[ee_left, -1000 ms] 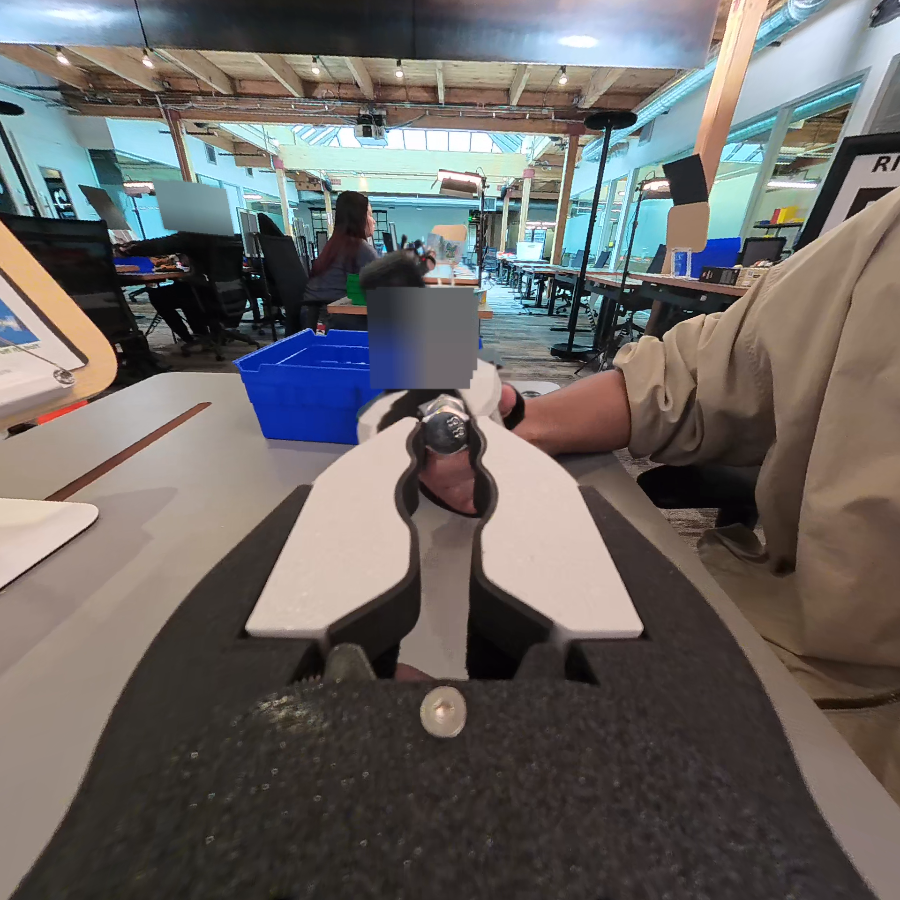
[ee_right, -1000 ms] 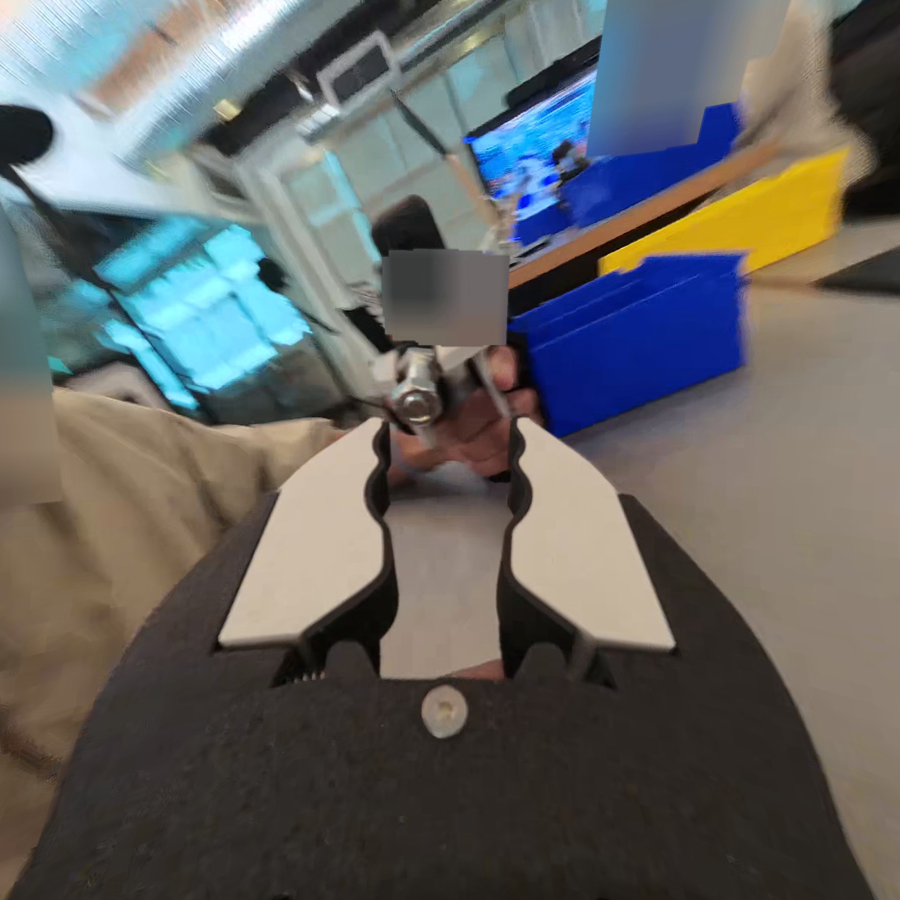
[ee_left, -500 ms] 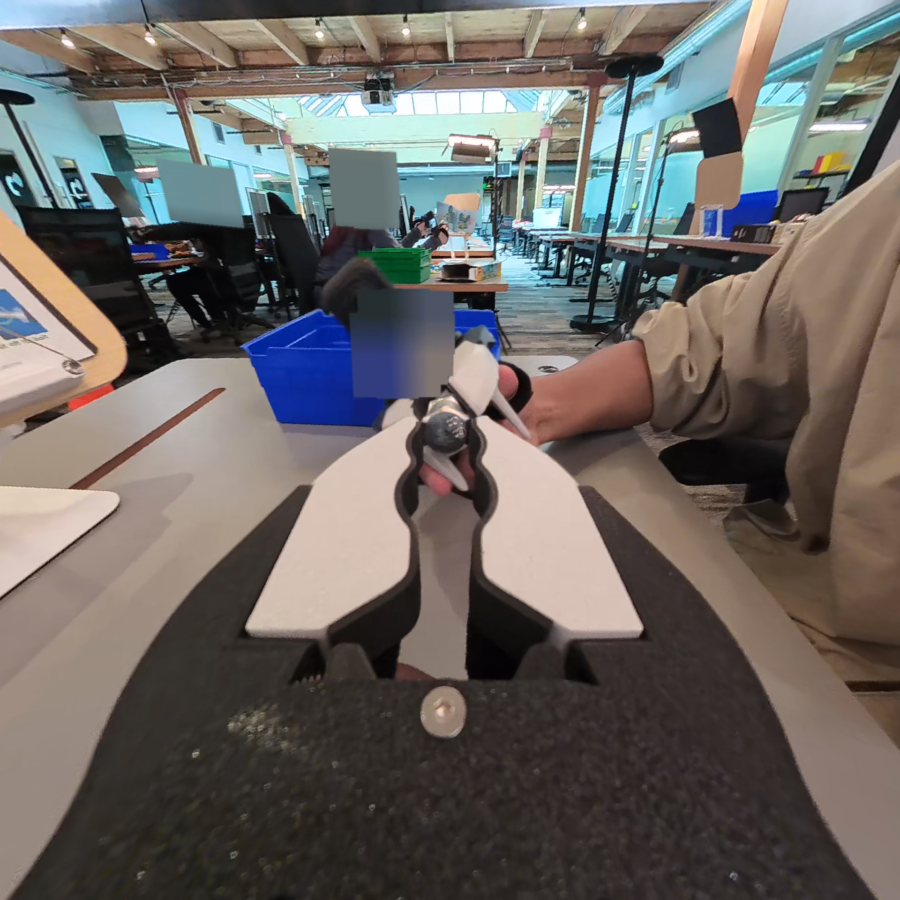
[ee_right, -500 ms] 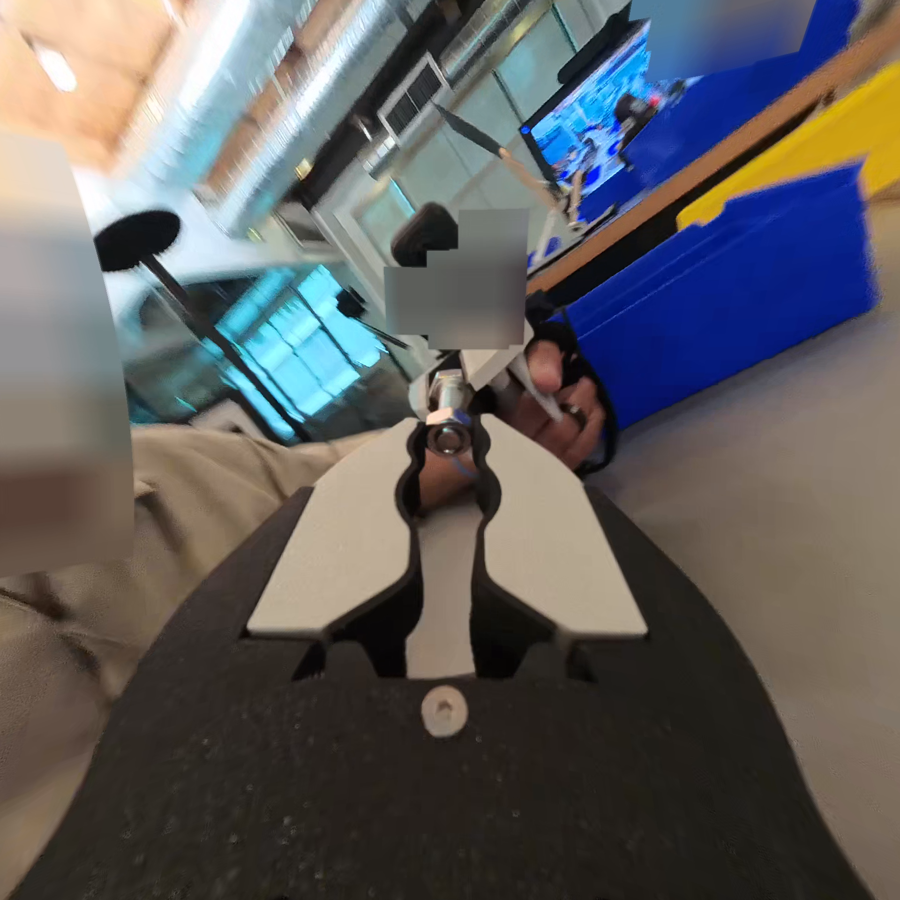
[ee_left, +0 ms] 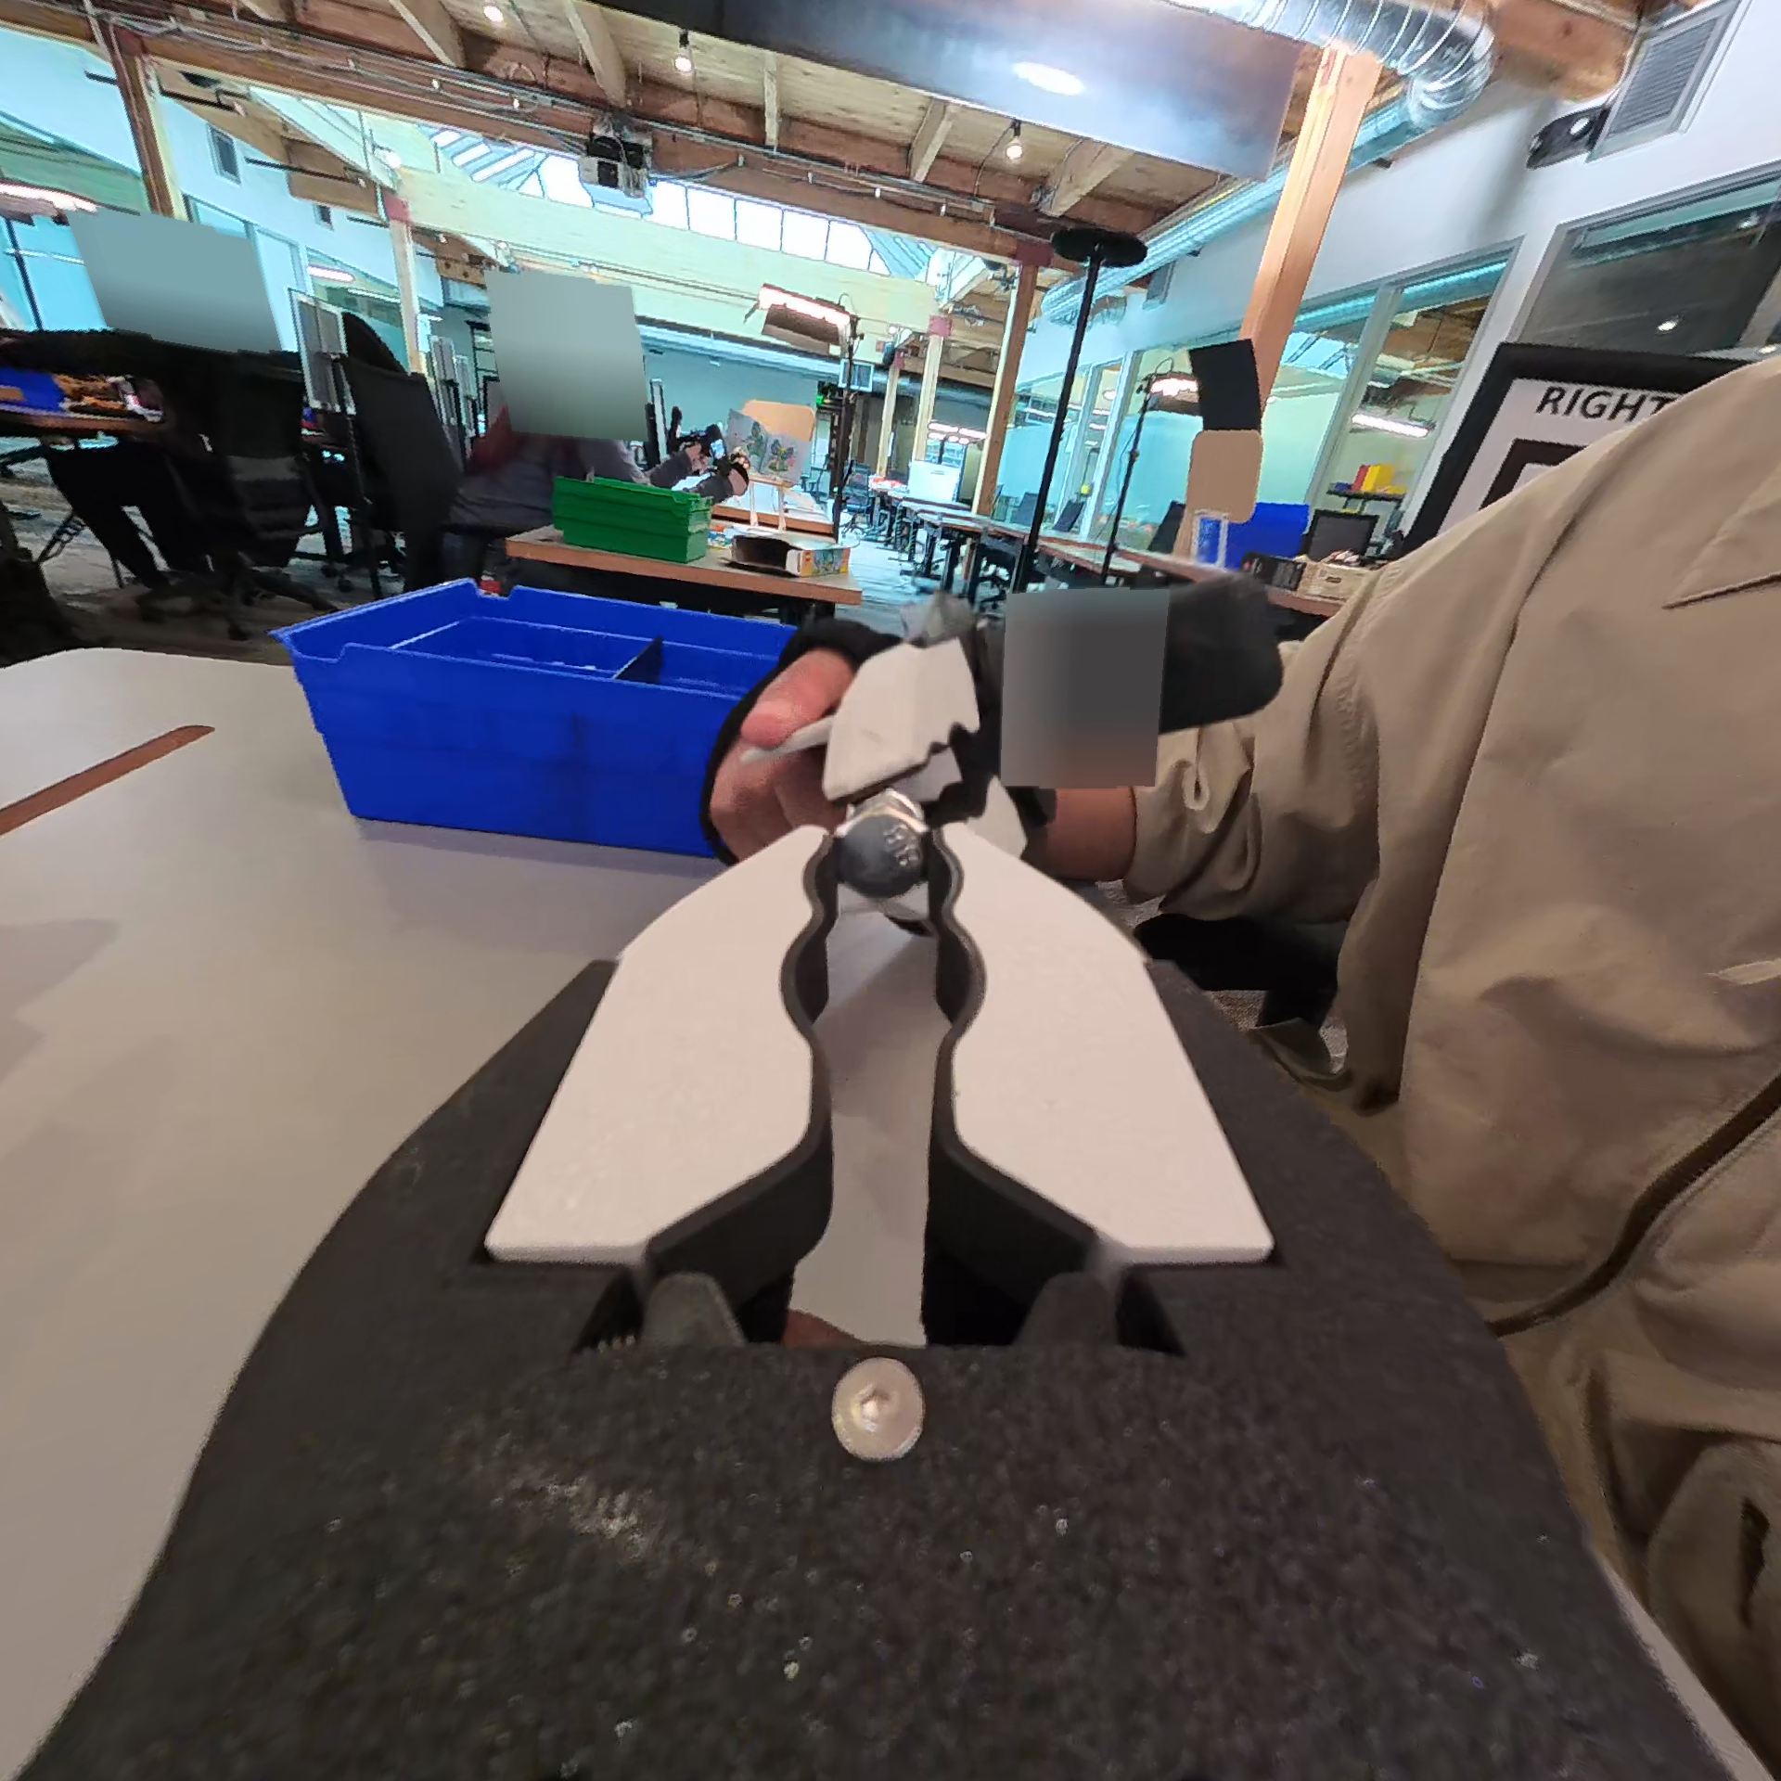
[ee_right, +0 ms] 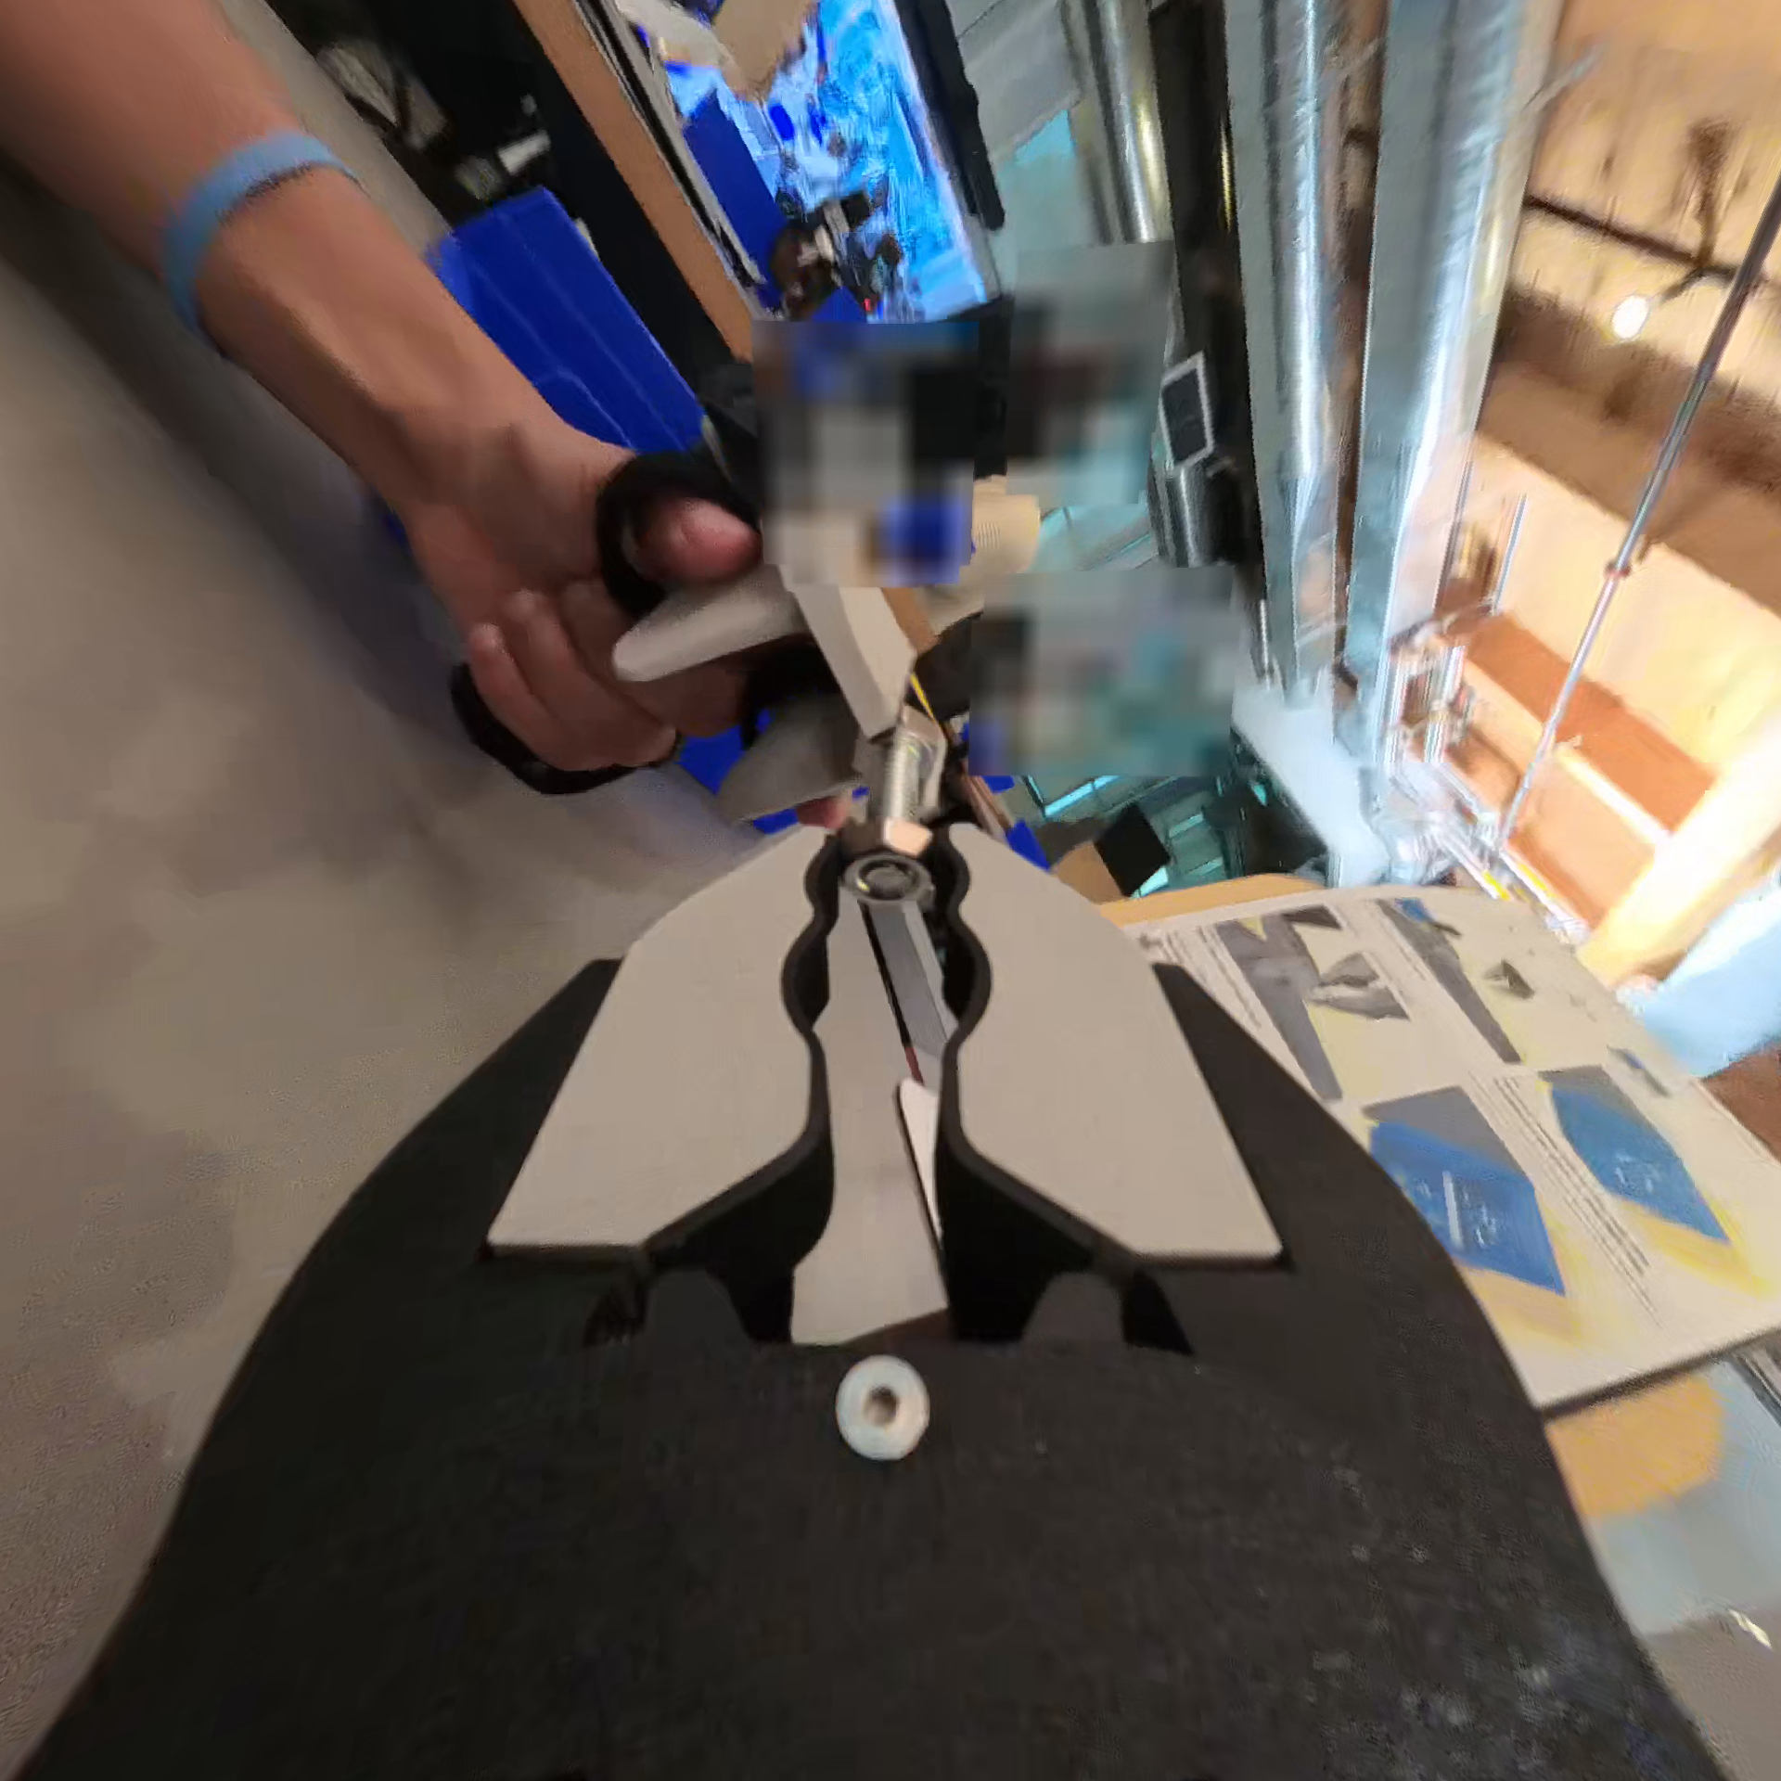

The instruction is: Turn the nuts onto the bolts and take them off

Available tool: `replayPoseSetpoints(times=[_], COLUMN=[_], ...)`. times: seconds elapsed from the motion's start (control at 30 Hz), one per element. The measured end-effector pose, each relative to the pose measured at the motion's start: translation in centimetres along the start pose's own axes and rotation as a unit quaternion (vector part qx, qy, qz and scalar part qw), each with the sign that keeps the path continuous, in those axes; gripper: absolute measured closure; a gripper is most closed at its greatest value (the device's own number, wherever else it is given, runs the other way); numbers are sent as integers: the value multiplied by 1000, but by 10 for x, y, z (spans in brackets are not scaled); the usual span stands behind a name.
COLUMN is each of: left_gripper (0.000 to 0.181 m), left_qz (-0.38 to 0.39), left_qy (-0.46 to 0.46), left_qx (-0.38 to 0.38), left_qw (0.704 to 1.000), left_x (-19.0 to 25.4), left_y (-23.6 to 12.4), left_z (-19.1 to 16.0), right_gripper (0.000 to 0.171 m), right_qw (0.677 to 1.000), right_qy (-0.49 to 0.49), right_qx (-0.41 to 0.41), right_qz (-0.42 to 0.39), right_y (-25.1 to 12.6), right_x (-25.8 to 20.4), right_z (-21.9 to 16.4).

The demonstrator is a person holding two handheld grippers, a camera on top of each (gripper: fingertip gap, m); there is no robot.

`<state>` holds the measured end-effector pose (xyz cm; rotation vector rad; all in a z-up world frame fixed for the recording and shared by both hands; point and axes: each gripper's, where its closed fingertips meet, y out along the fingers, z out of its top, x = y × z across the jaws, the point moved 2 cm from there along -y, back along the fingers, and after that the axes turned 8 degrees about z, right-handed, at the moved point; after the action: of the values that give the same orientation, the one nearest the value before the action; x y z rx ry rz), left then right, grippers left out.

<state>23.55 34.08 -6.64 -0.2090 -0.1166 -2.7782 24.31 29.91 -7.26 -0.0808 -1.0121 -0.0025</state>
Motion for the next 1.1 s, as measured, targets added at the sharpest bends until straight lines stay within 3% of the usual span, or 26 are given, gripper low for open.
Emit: replayPoseSetpoints(times=[0.07, 0.17, 0.23, 0.3, 0.37, 0.43, 0.57, 0.63, 0.7, 0.77, 0.9, 1.1], left_gripper=[164, 164, 164, 164, 164, 164, 164, 164, 164, 164, 164, 164], left_qz=[2, -1, 3, 10, 18, 37, 72, 88, 90, 95, 95, 70], left_qy=[3, 1, 6, 11, 16, 32, 74, 92, 99, 104, 98, 52], left_qx=[4, 14, 20, 26, 35, 38, 25, 19, 10, 10, 10, 26], left_qw=[1000, 1000, 1000, 1000, 999, 998, 994, 992, 991, 990, 991, 996], left_x=[1, 1, 0, -2, -3, -7, -13, -14, -14, -15, -15, -13], left_y=[0, -2, -5, -7, -9, -11, -11, -9, -8, -7, -6, -7], left_z=[2, 6, 9, 12, 16, 17, 15, 12, 10, 9, 9, 11], right_gripper=[138, 115, 114, 121, 127, 125, 133, 138, 151, 158, 159, 160], right_qw=[999, 991, 973, 934, 858, 756, 549, 479, 445, 443, 493, 642], right_qy=[14, 112, 200, 317, 456, 580, 758, 796, 810, 807, 785, 694], right_qx=[29, 68, 102, 137, 175, 215, 259, 270, 278, 284, 277, 246], right_qz=[11, 34, 53, 95, 156, 213, 240, 252, 262, 267, 254, 214], right_y=[-1, -2, -4, -4, 0, 4, 12, 14, 14, 12, 11, 7], right_x=[-4, 1, 7, 10, 10, 11, 19, 18, 18, 20, 23, 25], right_z=[7, 13, 13, 10, 6, 3, -16, -22, -25, -24, -23, -16])
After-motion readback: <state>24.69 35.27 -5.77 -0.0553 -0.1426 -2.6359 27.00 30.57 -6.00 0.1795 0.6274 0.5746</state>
